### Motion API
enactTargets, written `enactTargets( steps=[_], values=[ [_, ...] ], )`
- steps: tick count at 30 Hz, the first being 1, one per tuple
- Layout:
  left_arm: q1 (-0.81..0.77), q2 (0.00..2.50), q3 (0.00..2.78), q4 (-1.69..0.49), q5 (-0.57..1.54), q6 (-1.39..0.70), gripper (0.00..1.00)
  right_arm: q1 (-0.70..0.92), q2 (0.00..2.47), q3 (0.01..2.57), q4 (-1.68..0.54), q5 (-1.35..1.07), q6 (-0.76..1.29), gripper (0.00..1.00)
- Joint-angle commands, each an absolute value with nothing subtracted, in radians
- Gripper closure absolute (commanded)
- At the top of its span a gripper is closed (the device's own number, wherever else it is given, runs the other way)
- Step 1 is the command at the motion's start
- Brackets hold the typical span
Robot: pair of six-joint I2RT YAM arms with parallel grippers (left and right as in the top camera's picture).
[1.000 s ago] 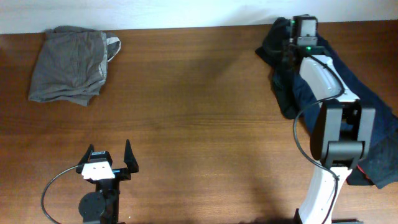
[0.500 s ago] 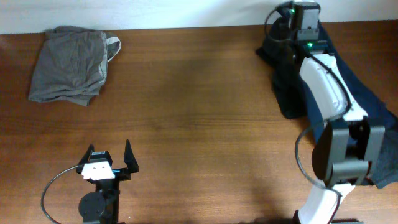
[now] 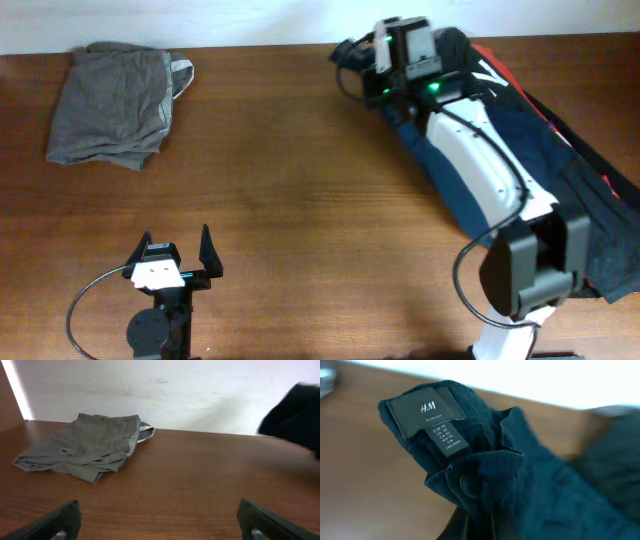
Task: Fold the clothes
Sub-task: 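Pull the navy jeans leftward with the right gripper and lay them flat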
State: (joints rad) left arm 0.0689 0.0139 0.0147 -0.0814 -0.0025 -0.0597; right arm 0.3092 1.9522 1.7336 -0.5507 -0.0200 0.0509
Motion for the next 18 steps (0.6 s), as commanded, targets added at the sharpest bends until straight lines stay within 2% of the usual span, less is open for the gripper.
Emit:
enactTargets(
  steps=[1,13,15,18],
  values=[
    [0.072,0.007,0.009,-0.083,0.012,-0.044,0.01,0.39,2.025,1.75,-0.529,-0.231,0.167,0.96],
    [0.072,0.007,0.009,-0.083,0.012,-0.044,0.01,0.67,2.159,1.75,-0.274,-0.257,0.21,0.96],
    [0.072,0.007,0.009,-0.083,0.012,-0.044,0.01,0.715,2.16,1.75,-0.26,-0.286,0.226,0.94],
    [0.072,0.007,0.009,-0.083,0.012,-0.044,0.01,0.743,2.16,1.75,-0.26,-0.337,0.226,0.86]
  ],
)
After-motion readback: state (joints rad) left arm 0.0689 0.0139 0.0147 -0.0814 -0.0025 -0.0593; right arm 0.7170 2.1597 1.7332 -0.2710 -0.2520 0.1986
